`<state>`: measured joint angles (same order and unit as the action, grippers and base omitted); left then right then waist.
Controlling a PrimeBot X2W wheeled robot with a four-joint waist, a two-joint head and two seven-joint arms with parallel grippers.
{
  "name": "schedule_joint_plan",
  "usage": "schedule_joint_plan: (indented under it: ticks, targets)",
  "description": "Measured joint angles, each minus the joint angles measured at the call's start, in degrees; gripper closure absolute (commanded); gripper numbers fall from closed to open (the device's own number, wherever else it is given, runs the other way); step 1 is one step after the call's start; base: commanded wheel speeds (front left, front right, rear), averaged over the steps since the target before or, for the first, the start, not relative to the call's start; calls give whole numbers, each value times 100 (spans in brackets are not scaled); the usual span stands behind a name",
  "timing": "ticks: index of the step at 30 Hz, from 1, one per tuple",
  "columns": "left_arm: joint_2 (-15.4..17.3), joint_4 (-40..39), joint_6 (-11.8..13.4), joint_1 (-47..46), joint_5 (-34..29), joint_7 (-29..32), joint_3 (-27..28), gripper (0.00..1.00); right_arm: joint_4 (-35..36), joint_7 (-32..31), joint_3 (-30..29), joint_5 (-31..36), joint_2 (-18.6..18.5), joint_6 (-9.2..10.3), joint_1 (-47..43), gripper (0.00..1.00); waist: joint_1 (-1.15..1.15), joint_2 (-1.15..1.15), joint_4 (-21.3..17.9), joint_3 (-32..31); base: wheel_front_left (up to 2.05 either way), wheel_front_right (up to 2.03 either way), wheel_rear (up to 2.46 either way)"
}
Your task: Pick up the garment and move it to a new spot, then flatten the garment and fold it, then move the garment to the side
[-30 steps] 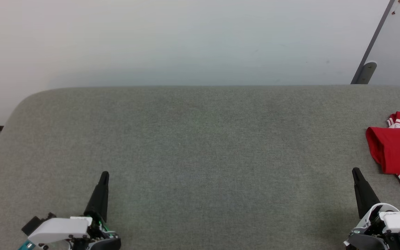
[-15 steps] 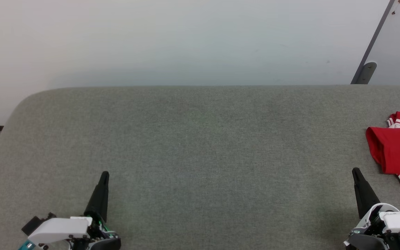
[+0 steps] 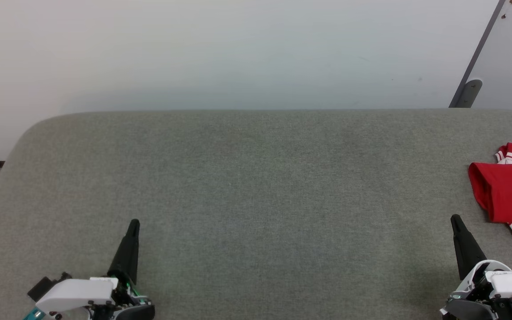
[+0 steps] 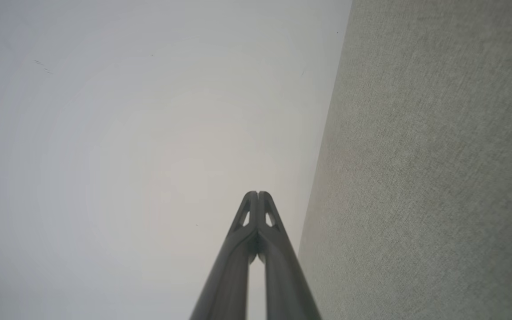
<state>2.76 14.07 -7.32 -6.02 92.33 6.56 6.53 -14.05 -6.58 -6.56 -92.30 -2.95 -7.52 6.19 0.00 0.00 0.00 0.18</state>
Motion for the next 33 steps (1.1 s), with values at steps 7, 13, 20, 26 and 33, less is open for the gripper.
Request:
schedule_joint_plan:
  ticks: [7, 13, 20, 26, 33]
  targets:
    - [0, 0, 0, 0, 0, 0, -1, 100, 0, 0, 0, 0, 0, 0, 0, 100, 0, 0, 0, 0, 0, 0, 0]
    - [0, 0, 0, 0, 0, 0, -3, 100, 0, 0, 0, 0, 0, 0, 0, 100, 0, 0, 0, 0, 0, 0, 0]
    - [0, 0, 0, 0, 0, 0, -1, 100, 0, 0, 0, 0, 0, 0, 0, 100, 0, 0, 0, 0, 0, 0, 0]
    - [0, 0, 0, 0, 0, 0, -3, 100, 0, 0, 0, 0, 0, 0, 0, 100, 0, 0, 0, 0, 0, 0, 0]
    - [0, 0, 0, 0, 0, 0, -2, 100, 0, 0, 0, 0, 0, 0, 0, 100, 0, 0, 0, 0, 0, 0, 0]
